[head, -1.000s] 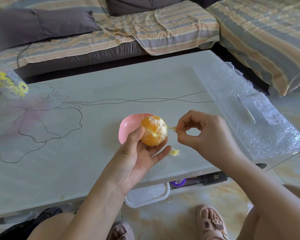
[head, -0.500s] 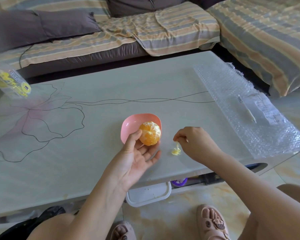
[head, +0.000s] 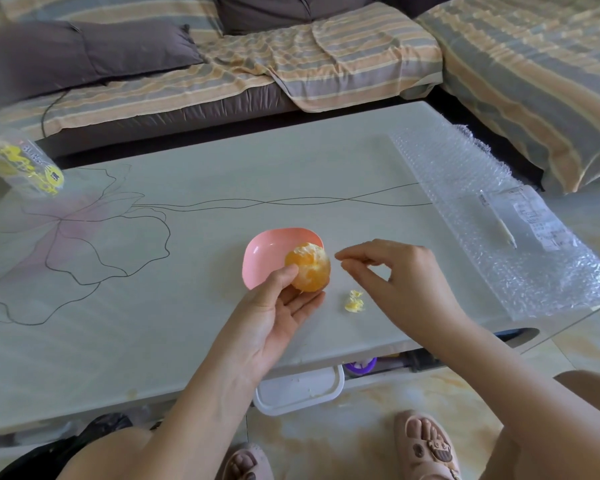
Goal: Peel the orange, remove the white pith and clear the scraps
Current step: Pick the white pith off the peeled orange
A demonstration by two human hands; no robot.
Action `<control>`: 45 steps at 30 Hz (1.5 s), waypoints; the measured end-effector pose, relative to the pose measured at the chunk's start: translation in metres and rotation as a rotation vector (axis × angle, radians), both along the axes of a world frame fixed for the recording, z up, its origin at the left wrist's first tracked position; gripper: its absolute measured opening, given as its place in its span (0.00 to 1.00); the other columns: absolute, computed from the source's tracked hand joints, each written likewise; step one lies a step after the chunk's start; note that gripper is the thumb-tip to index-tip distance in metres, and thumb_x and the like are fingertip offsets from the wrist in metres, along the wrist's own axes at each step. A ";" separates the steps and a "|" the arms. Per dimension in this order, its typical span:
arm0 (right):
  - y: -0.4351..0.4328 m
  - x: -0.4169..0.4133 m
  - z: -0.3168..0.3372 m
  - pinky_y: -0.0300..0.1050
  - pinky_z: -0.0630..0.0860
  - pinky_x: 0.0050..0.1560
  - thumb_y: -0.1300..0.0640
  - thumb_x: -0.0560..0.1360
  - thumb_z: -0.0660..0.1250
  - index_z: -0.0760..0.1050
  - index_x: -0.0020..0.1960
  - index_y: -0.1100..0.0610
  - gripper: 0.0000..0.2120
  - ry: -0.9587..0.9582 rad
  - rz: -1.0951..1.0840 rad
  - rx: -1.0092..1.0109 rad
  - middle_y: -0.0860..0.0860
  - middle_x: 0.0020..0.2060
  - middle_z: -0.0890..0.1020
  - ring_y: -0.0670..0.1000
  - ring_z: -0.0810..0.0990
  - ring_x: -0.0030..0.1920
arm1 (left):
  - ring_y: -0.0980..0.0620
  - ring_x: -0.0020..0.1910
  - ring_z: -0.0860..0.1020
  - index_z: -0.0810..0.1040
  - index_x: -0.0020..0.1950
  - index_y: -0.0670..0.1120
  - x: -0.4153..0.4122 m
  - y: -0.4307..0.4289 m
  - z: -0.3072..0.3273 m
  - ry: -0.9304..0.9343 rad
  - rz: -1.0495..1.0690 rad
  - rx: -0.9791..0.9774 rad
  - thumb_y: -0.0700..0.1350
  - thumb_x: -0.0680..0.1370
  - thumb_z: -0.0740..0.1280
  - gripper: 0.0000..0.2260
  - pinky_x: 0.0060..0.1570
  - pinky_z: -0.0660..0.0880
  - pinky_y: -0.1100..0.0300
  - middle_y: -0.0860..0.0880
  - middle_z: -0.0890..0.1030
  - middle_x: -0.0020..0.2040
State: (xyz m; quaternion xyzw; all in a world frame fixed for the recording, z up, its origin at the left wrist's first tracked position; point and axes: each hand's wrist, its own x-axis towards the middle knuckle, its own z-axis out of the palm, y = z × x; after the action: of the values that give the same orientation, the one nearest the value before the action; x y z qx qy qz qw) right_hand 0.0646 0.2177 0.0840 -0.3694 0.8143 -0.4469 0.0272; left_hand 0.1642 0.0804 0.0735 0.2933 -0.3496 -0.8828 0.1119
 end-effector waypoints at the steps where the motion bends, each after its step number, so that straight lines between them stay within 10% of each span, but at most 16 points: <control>1: 0.002 0.004 0.005 0.24 0.67 0.39 0.58 0.74 0.70 0.84 0.46 0.50 0.05 -0.037 0.010 -0.041 0.41 0.37 0.82 0.32 0.76 0.41 | 0.44 0.51 0.82 0.78 0.52 0.38 -0.001 -0.001 -0.002 0.009 -0.006 -0.008 0.35 0.67 0.72 0.15 0.49 0.81 0.53 0.40 0.83 0.50; 8: 0.007 0.004 0.016 0.24 0.68 0.38 0.55 0.71 0.73 0.85 0.42 0.48 0.03 -0.293 -0.042 -0.122 0.37 0.32 0.82 0.35 0.78 0.37 | 0.46 0.55 0.81 0.80 0.55 0.40 -0.002 0.001 -0.005 0.098 -0.114 -0.265 0.36 0.67 0.68 0.16 0.59 0.76 0.55 0.43 0.84 0.53; 15: 0.012 0.006 0.019 0.25 0.71 0.41 0.59 0.70 0.74 0.85 0.40 0.52 0.03 -0.089 -0.042 -0.092 0.41 0.32 0.82 0.37 0.79 0.39 | 0.51 0.55 0.81 0.85 0.51 0.47 0.000 0.000 -0.005 0.192 -0.111 -0.416 0.39 0.57 0.80 0.23 0.51 0.78 0.61 0.47 0.84 0.53; 32: 0.007 0.011 0.016 0.35 0.73 0.38 0.59 0.67 0.70 0.81 0.35 0.53 0.03 0.086 -0.086 -0.116 0.45 0.30 0.80 0.46 0.78 0.36 | 0.53 0.54 0.81 0.85 0.52 0.49 0.003 0.002 0.001 0.199 -0.133 -0.494 0.42 0.60 0.76 0.21 0.50 0.76 0.64 0.48 0.84 0.53; 45: 0.016 0.003 0.030 0.29 0.72 0.44 0.56 0.70 0.74 0.85 0.45 0.49 0.05 -0.192 0.091 -0.222 0.44 0.37 0.84 0.43 0.81 0.42 | 0.46 0.55 0.81 0.78 0.61 0.38 0.004 -0.004 0.005 0.286 -0.157 -0.327 0.46 0.57 0.82 0.34 0.55 0.77 0.55 0.42 0.83 0.55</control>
State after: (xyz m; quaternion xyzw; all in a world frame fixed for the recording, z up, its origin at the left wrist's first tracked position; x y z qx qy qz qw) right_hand 0.0680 0.2335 0.1136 -0.3623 0.7359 -0.5657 0.0840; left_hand 0.1678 0.0764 0.0787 0.1149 -0.4901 -0.8531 0.1373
